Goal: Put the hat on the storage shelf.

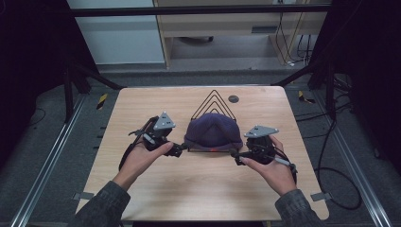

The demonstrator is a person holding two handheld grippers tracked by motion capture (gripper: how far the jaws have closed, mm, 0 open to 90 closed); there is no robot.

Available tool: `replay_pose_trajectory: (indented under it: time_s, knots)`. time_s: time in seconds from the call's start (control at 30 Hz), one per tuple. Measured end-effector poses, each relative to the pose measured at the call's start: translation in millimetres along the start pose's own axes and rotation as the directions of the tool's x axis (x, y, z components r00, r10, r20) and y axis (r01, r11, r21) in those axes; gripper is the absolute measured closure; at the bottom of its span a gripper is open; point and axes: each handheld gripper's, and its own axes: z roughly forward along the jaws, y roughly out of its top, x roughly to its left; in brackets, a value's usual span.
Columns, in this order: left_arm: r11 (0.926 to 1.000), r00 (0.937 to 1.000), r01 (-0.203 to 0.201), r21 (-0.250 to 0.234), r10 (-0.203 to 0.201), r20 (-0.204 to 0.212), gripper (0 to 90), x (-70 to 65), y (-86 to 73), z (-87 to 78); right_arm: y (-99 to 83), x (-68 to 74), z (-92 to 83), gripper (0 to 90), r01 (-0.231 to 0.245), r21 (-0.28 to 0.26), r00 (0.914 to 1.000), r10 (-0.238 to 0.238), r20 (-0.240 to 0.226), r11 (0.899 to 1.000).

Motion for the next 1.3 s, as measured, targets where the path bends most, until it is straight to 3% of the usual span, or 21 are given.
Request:
replay_pose_trajectory:
  time_s: [0.5,0.8,1.17,1.3]
  knots:
    - [0.9992,0.9999,0.008,0.040,-0.007,-0.011,5.7,8.1,-44.3,-12.4,-5.9,23.7,10.8,7.2,0.037,-0.010,0.9973,-0.037,-0.063,0.999]
    - [0.9961,0.9986,0.013,0.088,-0.008,-0.053,5.5,16.9,-74.3,-16.1,-8.0,41.1,22.8,6.7,0.068,-0.010,0.9907,-0.069,-0.117,0.998]
    - [0.9894,0.9979,0.028,0.143,-0.020,-0.061,5.6,26.6,-105.2,-16.0,-15.3,58.7,46.6,8.6,0.110,0.056,0.9801,-0.099,-0.172,0.992]
    - [0.9857,0.9971,0.051,0.161,-0.041,-0.064,5.5,30.6,-119.1,-14.2,-20.5,61.8,58.2,9.7,0.116,0.093,0.9776,-0.097,-0.187,0.989]
